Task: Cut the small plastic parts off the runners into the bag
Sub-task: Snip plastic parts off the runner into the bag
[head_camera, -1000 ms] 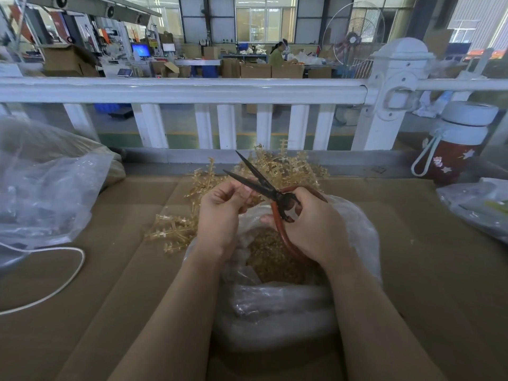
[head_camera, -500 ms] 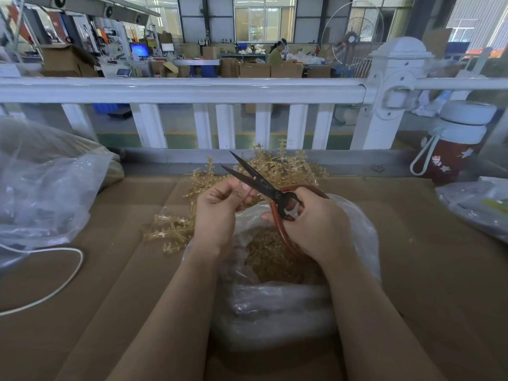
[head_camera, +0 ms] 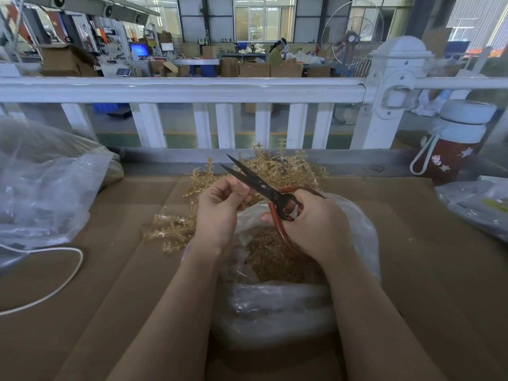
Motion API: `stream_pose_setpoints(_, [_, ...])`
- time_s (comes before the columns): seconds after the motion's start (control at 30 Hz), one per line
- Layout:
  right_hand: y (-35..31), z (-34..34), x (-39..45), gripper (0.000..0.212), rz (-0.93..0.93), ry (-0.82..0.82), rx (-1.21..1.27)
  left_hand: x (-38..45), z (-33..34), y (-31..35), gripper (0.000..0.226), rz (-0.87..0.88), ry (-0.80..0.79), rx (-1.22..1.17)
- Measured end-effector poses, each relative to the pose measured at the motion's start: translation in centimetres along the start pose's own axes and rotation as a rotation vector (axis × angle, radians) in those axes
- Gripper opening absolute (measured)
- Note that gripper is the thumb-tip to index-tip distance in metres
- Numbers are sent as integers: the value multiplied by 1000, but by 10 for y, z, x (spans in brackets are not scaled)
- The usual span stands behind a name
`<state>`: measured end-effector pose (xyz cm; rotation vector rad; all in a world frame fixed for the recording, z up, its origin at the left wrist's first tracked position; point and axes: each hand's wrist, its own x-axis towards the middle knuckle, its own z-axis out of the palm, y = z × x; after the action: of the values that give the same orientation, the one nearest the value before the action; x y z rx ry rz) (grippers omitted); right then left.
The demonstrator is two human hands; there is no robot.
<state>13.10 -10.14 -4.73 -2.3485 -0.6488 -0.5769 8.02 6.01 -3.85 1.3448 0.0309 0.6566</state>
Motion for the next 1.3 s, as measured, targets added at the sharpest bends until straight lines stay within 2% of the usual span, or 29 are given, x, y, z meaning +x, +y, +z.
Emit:
stream_pose_setpoints(0.1, [1, 0, 0, 58, 7, 1, -13, 1, 2, -1, 5, 48, -3, 44])
stream_pose_setpoints(0.3, [2, 0, 1, 57, 22, -23, -17, -3, 5, 1, 4, 94, 10, 69])
stream_pose_setpoints(0.77, [1, -2, 1, 47, 16, -40, 20, -5, 7, 3, 19, 139, -73, 184])
stream_pose_setpoints(1.3, [2, 3, 1, 58, 7, -6, 129, -2, 4, 0, 8, 164, -116, 189])
